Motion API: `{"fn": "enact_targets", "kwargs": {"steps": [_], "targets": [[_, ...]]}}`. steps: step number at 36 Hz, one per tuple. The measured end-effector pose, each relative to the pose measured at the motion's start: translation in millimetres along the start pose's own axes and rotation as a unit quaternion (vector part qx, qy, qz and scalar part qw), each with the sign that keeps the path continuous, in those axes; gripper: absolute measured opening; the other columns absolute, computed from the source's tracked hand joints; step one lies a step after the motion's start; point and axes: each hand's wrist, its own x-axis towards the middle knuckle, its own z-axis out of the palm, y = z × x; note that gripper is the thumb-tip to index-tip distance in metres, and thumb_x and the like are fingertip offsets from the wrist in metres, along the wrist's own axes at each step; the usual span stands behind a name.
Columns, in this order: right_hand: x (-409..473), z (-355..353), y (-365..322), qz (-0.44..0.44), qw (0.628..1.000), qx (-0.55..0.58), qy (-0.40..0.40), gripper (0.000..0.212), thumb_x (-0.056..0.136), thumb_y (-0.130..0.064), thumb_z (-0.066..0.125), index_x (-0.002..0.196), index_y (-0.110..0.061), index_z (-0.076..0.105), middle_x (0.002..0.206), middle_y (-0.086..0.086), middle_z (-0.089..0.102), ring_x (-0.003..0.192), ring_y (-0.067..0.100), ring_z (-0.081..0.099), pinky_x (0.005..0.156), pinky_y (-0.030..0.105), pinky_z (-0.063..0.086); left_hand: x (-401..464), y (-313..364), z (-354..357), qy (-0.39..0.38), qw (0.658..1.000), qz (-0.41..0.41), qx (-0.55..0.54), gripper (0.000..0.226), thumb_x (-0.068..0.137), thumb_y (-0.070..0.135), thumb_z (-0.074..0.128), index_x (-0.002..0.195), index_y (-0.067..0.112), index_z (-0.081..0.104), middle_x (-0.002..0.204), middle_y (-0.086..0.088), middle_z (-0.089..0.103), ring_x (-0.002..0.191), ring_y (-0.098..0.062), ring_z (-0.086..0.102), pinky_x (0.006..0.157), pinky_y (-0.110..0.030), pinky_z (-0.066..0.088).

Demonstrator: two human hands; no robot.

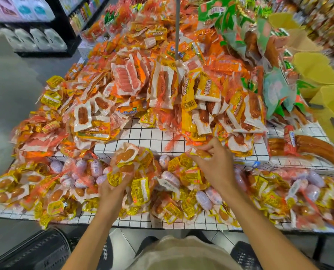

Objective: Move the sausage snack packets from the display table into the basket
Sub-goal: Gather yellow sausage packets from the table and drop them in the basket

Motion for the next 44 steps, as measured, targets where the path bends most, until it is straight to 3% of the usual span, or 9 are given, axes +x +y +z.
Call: {"fn": "enact_targets", "kwargs": {"steps": [5, 9, 11, 19, 22, 26, 33, 38, 44], "targets": [[-30, 1, 30, -0.010, 0.997, -0.068, -0.031, 0.040, 0.078, -0.057, 0.076, 0.085, -0.038, 0.042, 0.098, -0.021, 0.067, 0.091, 0.008, 0.065, 0.072, 0.042, 0.056, -3, -7, 5, -0.003, 1.000, -0.029, -0.003, 0.048, 0.078, 0.050, 0.078, 0.118, 0.025, 0.070, 0.052, -0.020, 0.048, 0.034, -0.028, 0.042, 0.043, -0.035, 0.045], [-54, 6, 67, -0.100, 0.980, -0.147, -0.087, 0.038, 0.090, -0.061, 0.062, 0.106, -0.027, 0.055, 0.134, -0.012, 0.056, 0.121, 0.015, 0.053, 0.112, 0.021, 0.033, -9, -10, 11, -0.019, 0.999, -0.039, 0.007, 0.039, 0.086, 0.040, 0.077, 0.121, 0.025, 0.068, 0.053, -0.021, 0.048, 0.036, -0.029, 0.042, 0.046, -0.040, 0.048], [-57, 7, 78, -0.114, 0.969, -0.191, -0.107, 0.057, 0.085, -0.067, 0.062, 0.121, -0.023, 0.056, 0.150, -0.006, 0.046, 0.138, 0.020, 0.041, 0.122, 0.024, 0.011, -11, -10, 15, -0.021, 0.999, -0.033, 0.013, 0.025, 0.089, 0.037, 0.075, 0.111, 0.027, 0.072, 0.052, -0.022, 0.047, 0.034, -0.029, 0.042, 0.044, -0.049, 0.046], [-46, 10, 73, 0.011, 0.938, -0.321, -0.126, 0.133, 0.056, -0.077, 0.080, 0.159, -0.016, 0.021, 0.140, 0.007, 0.053, 0.132, 0.027, 0.044, 0.115, 0.045, 0.034, -7, -11, 19, -0.033, 0.998, -0.048, -0.004, 0.030, 0.085, 0.035, 0.078, 0.107, 0.016, 0.071, 0.049, -0.024, 0.048, 0.036, -0.034, 0.044, 0.043, -0.036, 0.048], [-39, 11, 67, 0.023, 0.941, -0.312, -0.128, 0.128, 0.056, -0.073, 0.082, 0.154, -0.018, 0.020, 0.130, 0.003, 0.058, 0.126, 0.024, 0.048, 0.107, 0.042, 0.040, -8, -12, 16, -0.054, 0.995, -0.080, -0.038, 0.053, 0.072, 0.039, 0.087, 0.103, 0.001, 0.068, 0.056, -0.020, 0.055, 0.042, -0.030, 0.052, 0.045, -0.033, 0.049], [-41, 6, 68, 0.018, 0.944, -0.308, -0.114, 0.108, 0.055, -0.075, 0.082, 0.138, -0.020, 0.038, 0.114, -0.002, 0.065, 0.116, 0.020, 0.056, 0.103, 0.038, 0.032, -9, -13, 17, -0.070, 0.989, -0.104, -0.076, 0.043, 0.080, 0.033, 0.080, 0.119, 0.017, 0.071, 0.094, -0.004, 0.075, 0.058, -0.015, 0.063, 0.055, -0.027, 0.054], [-46, 2, 75, -0.021, 0.922, -0.347, -0.170, 0.087, 0.059, -0.080, 0.075, 0.127, -0.025, 0.067, 0.122, 0.001, 0.058, 0.124, 0.027, 0.049, 0.106, 0.046, 0.029, -8, -9, 26, -0.064, 0.991, -0.104, -0.053, 0.051, 0.081, 0.041, 0.083, 0.125, 0.022, 0.069, 0.109, -0.014, 0.075, 0.057, -0.014, 0.067, 0.049, -0.029, 0.055], [-34, 0, 64, -0.025, 0.907, -0.357, -0.221, 0.087, 0.064, -0.078, 0.074, 0.128, -0.021, 0.062, 0.139, -0.001, 0.049, 0.133, 0.022, 0.042, 0.108, 0.040, 0.036, -7, -5, 29, -0.063, 0.991, -0.108, -0.052, 0.045, 0.075, 0.043, 0.088, 0.116, 0.034, 0.072, 0.106, -0.024, 0.073, 0.075, -0.033, 0.071, 0.064, -0.037, 0.058], [-28, -7, 51, -0.013, 0.891, -0.382, -0.245, 0.069, 0.079, -0.070, 0.070, 0.121, -0.018, 0.053, 0.104, 0.003, 0.071, 0.105, 0.027, 0.066, 0.084, 0.036, 0.047, -4, -5, 21, -0.059, 0.991, -0.111, -0.052, 0.037, 0.087, 0.037, 0.078, 0.122, 0.038, 0.068, 0.068, -0.011, 0.071, 0.039, -0.023, 0.058, 0.049, -0.033, 0.052]]}}
